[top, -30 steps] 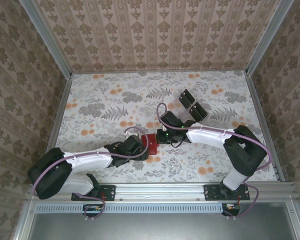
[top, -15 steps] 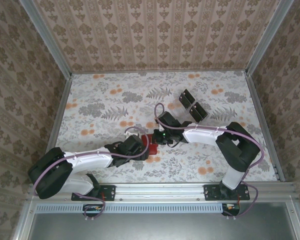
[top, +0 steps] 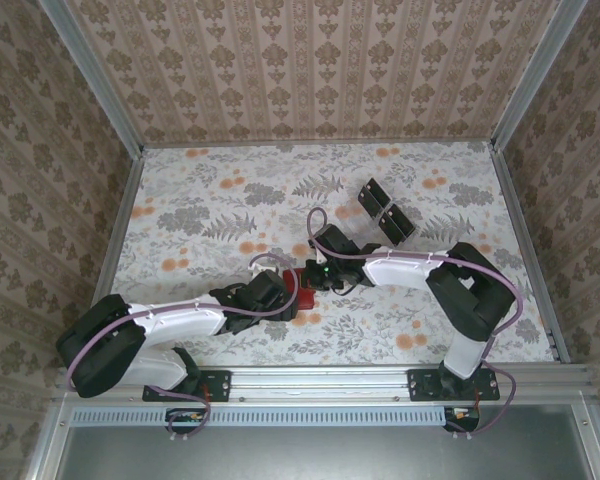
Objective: Put the credit cards into the card holder
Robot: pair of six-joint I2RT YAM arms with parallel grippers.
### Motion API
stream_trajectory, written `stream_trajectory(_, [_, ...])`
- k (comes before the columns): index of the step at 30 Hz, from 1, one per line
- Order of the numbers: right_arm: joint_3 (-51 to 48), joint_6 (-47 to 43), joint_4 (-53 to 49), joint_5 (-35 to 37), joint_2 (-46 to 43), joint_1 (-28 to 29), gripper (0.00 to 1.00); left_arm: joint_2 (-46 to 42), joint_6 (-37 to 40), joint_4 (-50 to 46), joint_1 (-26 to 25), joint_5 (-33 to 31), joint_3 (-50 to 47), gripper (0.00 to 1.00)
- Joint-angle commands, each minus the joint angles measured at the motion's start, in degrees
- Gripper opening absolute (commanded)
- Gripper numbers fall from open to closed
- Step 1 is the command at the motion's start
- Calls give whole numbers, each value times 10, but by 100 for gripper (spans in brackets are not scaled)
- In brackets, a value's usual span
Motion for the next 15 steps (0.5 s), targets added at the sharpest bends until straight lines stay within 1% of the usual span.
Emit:
stream_trajectory(1, [16,6,5,-11,15,5,0,32,-14,-12,6,12,-18,100])
stream_trajectory(15, [23,7,8,-14,36,9,0,32,-16,-9,5,13,-21,100])
